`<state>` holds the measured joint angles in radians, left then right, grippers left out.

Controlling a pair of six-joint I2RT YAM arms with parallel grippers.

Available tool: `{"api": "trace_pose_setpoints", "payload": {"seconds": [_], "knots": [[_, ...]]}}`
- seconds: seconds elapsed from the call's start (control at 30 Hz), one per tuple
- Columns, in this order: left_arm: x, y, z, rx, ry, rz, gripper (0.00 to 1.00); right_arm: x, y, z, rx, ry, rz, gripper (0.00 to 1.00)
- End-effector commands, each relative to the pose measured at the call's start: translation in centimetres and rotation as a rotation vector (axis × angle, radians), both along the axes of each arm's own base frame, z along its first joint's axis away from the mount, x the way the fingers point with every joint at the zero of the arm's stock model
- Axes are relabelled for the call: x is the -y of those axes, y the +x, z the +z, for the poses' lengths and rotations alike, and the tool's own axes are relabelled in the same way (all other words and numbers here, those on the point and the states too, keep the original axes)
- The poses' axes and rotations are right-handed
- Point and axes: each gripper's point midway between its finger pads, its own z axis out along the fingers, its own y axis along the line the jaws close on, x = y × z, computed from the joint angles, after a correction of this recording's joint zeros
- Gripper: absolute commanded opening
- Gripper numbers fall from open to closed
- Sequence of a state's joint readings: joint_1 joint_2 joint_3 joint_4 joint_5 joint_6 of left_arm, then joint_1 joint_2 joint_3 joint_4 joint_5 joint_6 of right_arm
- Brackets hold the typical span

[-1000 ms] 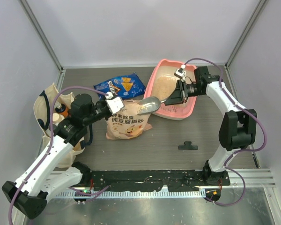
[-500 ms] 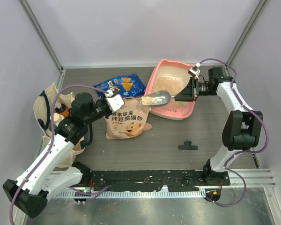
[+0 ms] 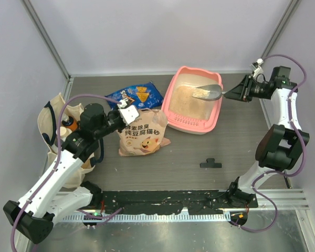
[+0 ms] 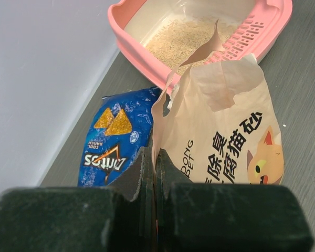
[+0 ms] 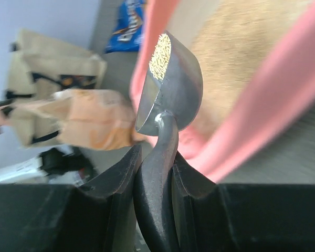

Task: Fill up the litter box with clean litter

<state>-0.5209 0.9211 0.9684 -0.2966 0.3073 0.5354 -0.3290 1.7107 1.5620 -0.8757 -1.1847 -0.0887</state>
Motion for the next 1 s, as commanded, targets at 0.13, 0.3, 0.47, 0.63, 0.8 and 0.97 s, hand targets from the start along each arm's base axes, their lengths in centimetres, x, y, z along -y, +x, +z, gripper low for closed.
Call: {"api": "trace_pose_setpoints", "payload": {"seconds": [0.13,0.3,0.47,0.63,0.8,0.97], "knots": [[0.1,-0.6,9.7,0.286,-0.166,-0.023,0.00,7.0,7.5,0.8,0.189,-0.428,-0.305,0.02],[-0.1,-0.9,9.3,0.281,-0.168,-0.023,0.00,8.9,10.6,2.6,0.265,-0.588,-0.444,0.02],[-0.3,-1.2,9.2,0.285,-0.170,-0.020,0.00,8.6,12.0,3.6,0.312,-0.677,-0.454,0.02],[-0.4,-1.3,9.0,0.291,-0.175,-0.018,0.00,6.4,11.6,4.9,0.404,-0.797,-0.362,0.02],[-0.7,-1.7,9.1,0.308,-0.183,-0.015,0.00,5.0,8.6,6.4,0.435,-0.875,-0.295,0.01],[-0.7,-2.0,8.6,0.308,-0.183,-0.020,0.00,3.2,5.2,6.5,0.440,-0.852,-0.226,0.01]]}}
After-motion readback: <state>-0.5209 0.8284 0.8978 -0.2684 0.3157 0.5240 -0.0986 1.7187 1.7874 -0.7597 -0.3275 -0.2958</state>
